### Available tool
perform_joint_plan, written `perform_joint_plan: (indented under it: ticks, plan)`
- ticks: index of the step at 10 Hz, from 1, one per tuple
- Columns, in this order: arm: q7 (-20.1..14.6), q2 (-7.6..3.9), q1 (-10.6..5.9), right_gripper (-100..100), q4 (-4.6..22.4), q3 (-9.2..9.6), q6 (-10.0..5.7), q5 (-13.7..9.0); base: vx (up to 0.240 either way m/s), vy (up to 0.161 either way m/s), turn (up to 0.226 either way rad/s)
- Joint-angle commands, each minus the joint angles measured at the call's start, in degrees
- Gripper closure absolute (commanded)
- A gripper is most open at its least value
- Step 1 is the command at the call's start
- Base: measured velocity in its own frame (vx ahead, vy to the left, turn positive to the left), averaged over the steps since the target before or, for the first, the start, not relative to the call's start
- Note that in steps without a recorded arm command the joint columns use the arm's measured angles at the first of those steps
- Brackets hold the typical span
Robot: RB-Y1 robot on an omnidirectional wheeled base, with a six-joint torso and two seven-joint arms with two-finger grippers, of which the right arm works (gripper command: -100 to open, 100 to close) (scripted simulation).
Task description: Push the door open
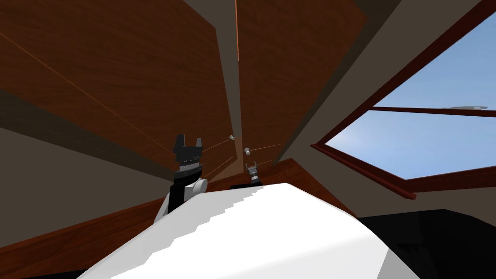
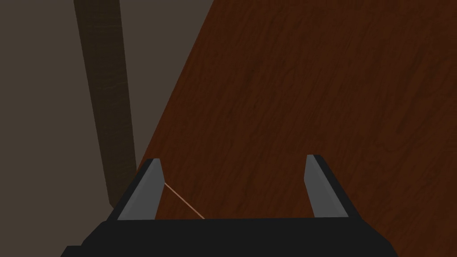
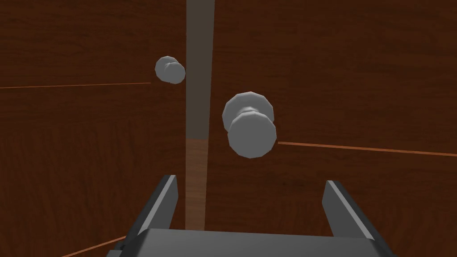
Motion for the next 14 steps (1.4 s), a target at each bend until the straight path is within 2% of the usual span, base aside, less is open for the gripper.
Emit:
perform_joint_plan:
  ticks: [1, 3, 4, 7, 13, 14]
  plan:
    - [-1.3, 0.3, -0.51, -100, 1.8, 0.87, -0.33, -0.8, 0.048, -0.101, 0.056]
    - [-3.0, 0.67, -1.13, -100, 4.2, 2.11, -0.76, -2.0, 0.058, -0.083, 0.066]
    - [-2.5, 0.41, -1.05, -100, 3.6, 1.7, -0.63, -1.7, 0.022, -0.037, 0.018]
    - [-3.3, -0.33, -1.54, -100, 4.4, 1.33, -0.93, -1.9, 0.168, 0.037, 0.026]
    - [-3.9, -0.19, -2.13, -100, 5.2, 0.78, -1.23, -2.2, 0.177, 0.035, 0.021]
    - [-3.9, -0.19, -2.13, 100, 5.2, 0.78, -1.23, -2.2, -0.012, -0.003, -0.006]
